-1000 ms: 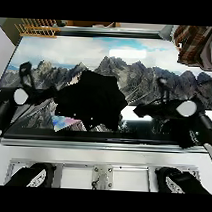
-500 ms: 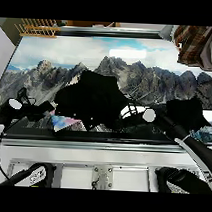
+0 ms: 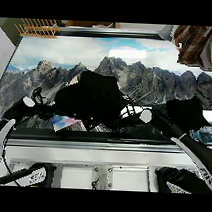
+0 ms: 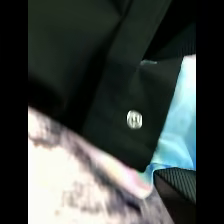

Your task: Fold the clothes and pants, and hang the long-sleeved shirts on hangers.

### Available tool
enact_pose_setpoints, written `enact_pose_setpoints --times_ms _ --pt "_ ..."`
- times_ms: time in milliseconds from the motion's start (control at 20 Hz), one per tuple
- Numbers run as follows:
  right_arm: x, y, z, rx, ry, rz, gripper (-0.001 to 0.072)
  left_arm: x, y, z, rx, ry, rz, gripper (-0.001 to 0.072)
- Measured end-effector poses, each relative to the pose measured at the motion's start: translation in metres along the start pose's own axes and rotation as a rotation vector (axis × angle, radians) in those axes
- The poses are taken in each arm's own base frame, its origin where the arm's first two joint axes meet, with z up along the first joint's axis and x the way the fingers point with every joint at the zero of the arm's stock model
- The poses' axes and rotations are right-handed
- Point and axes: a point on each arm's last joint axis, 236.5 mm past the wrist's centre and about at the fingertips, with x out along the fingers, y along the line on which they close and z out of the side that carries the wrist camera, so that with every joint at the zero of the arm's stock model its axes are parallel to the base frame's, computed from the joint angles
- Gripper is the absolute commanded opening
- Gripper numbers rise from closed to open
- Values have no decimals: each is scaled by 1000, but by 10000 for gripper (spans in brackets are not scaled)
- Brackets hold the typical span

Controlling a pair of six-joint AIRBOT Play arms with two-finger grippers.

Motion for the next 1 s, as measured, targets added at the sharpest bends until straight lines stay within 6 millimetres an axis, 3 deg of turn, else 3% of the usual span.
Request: enact_pose_setpoints --times_ms 50,150,200,250,300,450,550,650,750,800,900,1000 --pt "3 -1 2 11 -8 0 529 0 -7 0 22 4 -4 282" --pt "10 -2 7 48 -24 9 527 -5 -23 13 57 -35 -19 243" --pt "15 -2 9 73 -29 16 434 -6 -28 16 68 -42 -23 221" --pt "19 -3 10 93 -30 22 213 -9 -33 20 76 -55 -29 24" --pt "22 -4 11 110 -31 25 28 -11 -38 24 83 -65 -34 20" --pt "23 -2 17 106 -43 37 32 -21 -48 38 86 -97 -49 20" --pt "1 5 42 51 -105 50 32 -47 -61 59 99 -155 -74 20" --pt "-48 17 83 -27 -212 61 32 -109 -87 97 135 -302 -122 20" --pt "-123 35 128 -100 -367 67 32 -204 -126 129 204 -513 -189 20" --pt "-166 45 145 -129 -450 69 32 -257 -146 135 246 -625 -225 20" --pt "-255 70 168 -165 -635 76 32 -366 -187 125 339 -842 -307 20" --pt "-328 94 168 -199 -787 83 32 -466 -223 87 434 -1038 -406 20"
